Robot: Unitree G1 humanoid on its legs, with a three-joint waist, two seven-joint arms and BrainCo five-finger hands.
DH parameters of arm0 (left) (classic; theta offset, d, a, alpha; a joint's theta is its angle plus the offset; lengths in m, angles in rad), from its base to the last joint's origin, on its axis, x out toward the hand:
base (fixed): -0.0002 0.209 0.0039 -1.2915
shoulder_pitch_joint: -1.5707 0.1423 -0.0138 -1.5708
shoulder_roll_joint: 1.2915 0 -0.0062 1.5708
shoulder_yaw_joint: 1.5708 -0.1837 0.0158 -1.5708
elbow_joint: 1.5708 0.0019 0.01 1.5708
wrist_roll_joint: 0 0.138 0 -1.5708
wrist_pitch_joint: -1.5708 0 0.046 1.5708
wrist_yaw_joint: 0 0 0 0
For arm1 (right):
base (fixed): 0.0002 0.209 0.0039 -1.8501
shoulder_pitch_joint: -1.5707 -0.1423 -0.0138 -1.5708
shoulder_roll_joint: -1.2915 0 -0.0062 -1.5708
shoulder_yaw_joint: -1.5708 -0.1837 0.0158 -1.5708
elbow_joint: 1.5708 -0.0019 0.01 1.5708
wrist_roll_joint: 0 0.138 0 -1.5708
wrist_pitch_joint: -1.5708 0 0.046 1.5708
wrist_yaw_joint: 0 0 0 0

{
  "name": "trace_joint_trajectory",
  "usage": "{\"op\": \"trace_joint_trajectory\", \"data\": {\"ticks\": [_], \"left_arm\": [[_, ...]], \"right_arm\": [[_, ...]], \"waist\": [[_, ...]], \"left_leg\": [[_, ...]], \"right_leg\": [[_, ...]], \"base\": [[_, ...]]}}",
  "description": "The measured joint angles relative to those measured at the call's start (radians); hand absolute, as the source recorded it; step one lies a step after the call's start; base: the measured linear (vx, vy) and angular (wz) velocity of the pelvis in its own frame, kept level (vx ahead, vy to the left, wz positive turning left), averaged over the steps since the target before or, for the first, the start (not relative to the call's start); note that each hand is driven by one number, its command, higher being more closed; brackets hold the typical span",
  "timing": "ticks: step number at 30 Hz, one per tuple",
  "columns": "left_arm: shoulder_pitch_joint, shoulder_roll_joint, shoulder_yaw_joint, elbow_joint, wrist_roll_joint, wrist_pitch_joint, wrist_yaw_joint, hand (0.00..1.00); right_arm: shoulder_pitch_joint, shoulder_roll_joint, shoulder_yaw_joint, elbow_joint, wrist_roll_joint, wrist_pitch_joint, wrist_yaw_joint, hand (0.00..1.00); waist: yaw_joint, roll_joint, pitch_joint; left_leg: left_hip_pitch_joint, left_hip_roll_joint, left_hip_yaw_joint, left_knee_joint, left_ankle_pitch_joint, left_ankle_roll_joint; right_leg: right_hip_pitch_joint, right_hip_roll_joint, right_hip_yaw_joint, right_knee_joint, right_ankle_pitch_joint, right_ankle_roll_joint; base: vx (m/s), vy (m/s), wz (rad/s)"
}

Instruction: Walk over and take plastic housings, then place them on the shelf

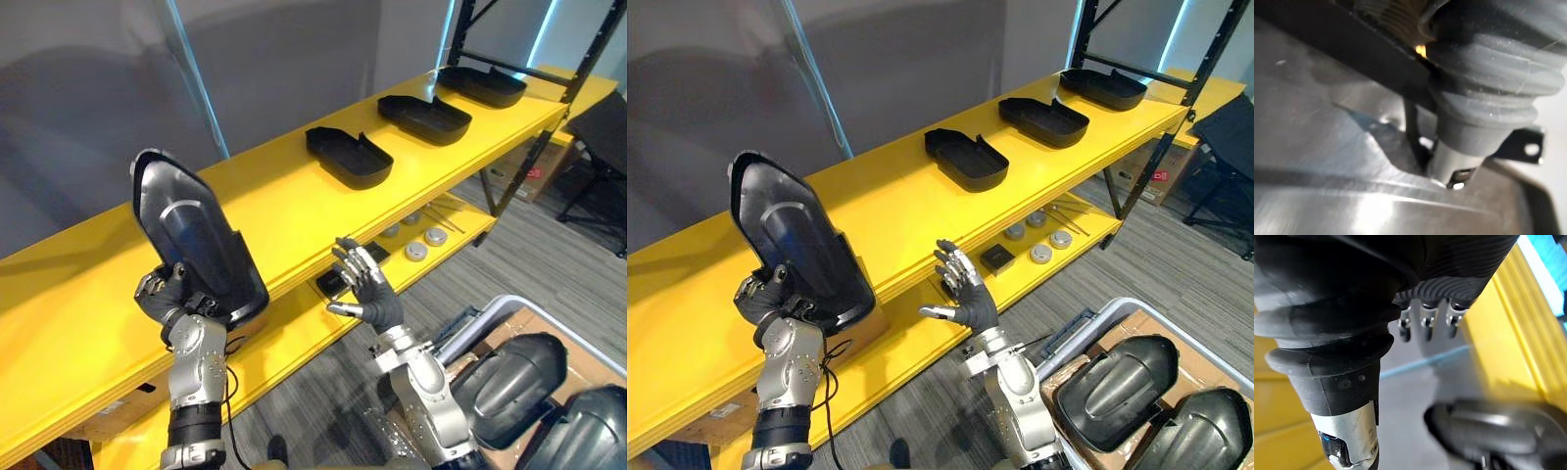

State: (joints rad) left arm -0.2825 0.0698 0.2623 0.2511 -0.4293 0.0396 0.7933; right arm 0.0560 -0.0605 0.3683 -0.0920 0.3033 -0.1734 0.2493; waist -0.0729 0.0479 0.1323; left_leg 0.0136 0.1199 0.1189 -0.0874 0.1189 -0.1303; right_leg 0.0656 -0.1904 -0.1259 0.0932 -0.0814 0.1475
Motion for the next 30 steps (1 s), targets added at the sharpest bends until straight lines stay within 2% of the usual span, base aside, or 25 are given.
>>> {"op": "trace_joint_trajectory", "data": {"ticks": [3, 5, 11, 13, 16, 19, 23, 26, 28, 30], "left_arm": [[-0.045, 0.019, 0.002, 0.048, -0.002, 0.006, 0.002, 1.00], [-0.080, 0.046, 0.008, 0.090, -0.004, 0.004, 0.014, 1.00], [-0.167, 0.122, 0.030, 0.164, -0.057, -0.010, 0.042, 1.00], [-0.192, 0.153, 0.030, 0.174, -0.076, -0.010, 0.055, 1.00], [-0.258, 0.198, 0.029, 0.239, -0.081, -0.011, 0.060, 1.00], [-0.287, 0.258, 0.030, 0.297, -0.120, -0.010, 0.066, 1.00], [-0.334, 0.330, 0.034, 0.331, -0.123, -0.010, 0.093, 1.00], [-0.369, 0.376, 0.040, 0.357, -0.124, 0.000, 0.100, 1.00], [-0.384, 0.393, 0.040, 0.382, -0.125, 0.021, 0.102, 1.00], [-0.398, 0.396, 0.040, 0.399, -0.122, 0.022, 0.121, 1.00]], "right_arm": [[0.000, -0.014, 0.040, -0.001, 0.005, 0.027, 0.020, 0.00], [-0.002, -0.020, 0.070, -0.001, 0.007, 0.043, 0.033, 0.00], [-0.003, -0.062, 0.138, -0.014, 0.006, 0.052, 0.025, 0.00], [-0.002, -0.065, 0.166, -0.024, 0.001, 0.044, -0.013, 0.00], [-0.002, -0.082, 0.175, -0.046, 0.002, 0.045, -0.079, 0.00], [0.008, -0.128, 0.168, -0.061, -0.003, 0.045, -0.102, 0.00], [0.035, -0.173, 0.144, -0.061, -0.002, 0.042, -0.108, 0.00], [0.052, -0.176, 0.141, -0.061, -0.001, 0.039, -0.109, 0.00], [0.054, -0.176, 0.143, -0.061, 0.002, 0.039, -0.109, 0.00], [0.053, -0.176, 0.144, -0.061, 0.009, 0.039, -0.121, 0.00]], "waist": [[-0.001, -0.003, -0.006], [-0.014, -0.001, -0.006], [-0.043, 0.009, 0.000], [-0.050, 0.019, 0.007], [-0.049, 0.032, 0.018], [-0.050, 0.026, 0.032], [-0.050, 0.021, 0.066], [-0.049, 0.023, 0.087], [-0.050, 0.020, 0.089], [-0.050, 0.015, 0.097]], "left_leg": [[-0.014, 0.000, 0.003, 0.001, 0.004, 0.000], [-0.037, -0.001, 0.003, 0.005, 0.011, -0.001], [-0.054, 0.000, 0.002, 0.005, 0.017, -0.002], [-0.065, 0.000, 0.001, 0.005, 0.019, -0.003], [-0.085, 0.002, 0.001, 0.005, 0.023, -0.002], [-0.084, 0.002, 0.010, 0.005, 0.023, -0.003], [-0.084, 0.002, 0.012, 0.005, 0.024, -0.003], [-0.084, 0.002, 0.010, 0.005, 0.024, -0.003], [-0.084, 0.002, 0.008, 0.005, 0.024, -0.003], [-0.084, 0.001, 0.005, 0.005, 0.024, -0.003]], "right_leg": [[-0.020, -0.001, 0.007, 0.016, 0.005, 0.008], [-0.053, -0.001, 0.015, 0.037, 0.002, 0.008], [-0.101, -0.003, 0.023, 0.092, -0.023, 0.006], [-0.120, -0.004, 0.024, 0.107, -0.036, 0.003], [-0.151, -0.003, 0.031, 0.132, -0.042, 0.004], [-0.166, -0.003, 0.045, 0.152, -0.042, 0.004], [-0.170, -0.003, 0.046, 0.160, -0.044, 0.003], [-0.170, -0.003, 0.046, 0.163, -0.047, 0.004], [-0.172, -0.003, 0.045, 0.169, -0.054, 0.002], [-0.176, -0.004, 0.044, 0.181, -0.063, 0.001]], "base": [[0.01, 0.006, -0.04], [0.00, 0.000, 0.00], [-0.01, -0.003, 0.00], [-0.06, -0.009, 0.00], [-0.03, -0.005, 0.00], [0.00, -0.007, -0.09], [0.01, -0.003, -0.02], [0.00, 0.000, 0.00], [0.01, -0.013, 0.04], [0.00, -0.016, 0.04]]}}
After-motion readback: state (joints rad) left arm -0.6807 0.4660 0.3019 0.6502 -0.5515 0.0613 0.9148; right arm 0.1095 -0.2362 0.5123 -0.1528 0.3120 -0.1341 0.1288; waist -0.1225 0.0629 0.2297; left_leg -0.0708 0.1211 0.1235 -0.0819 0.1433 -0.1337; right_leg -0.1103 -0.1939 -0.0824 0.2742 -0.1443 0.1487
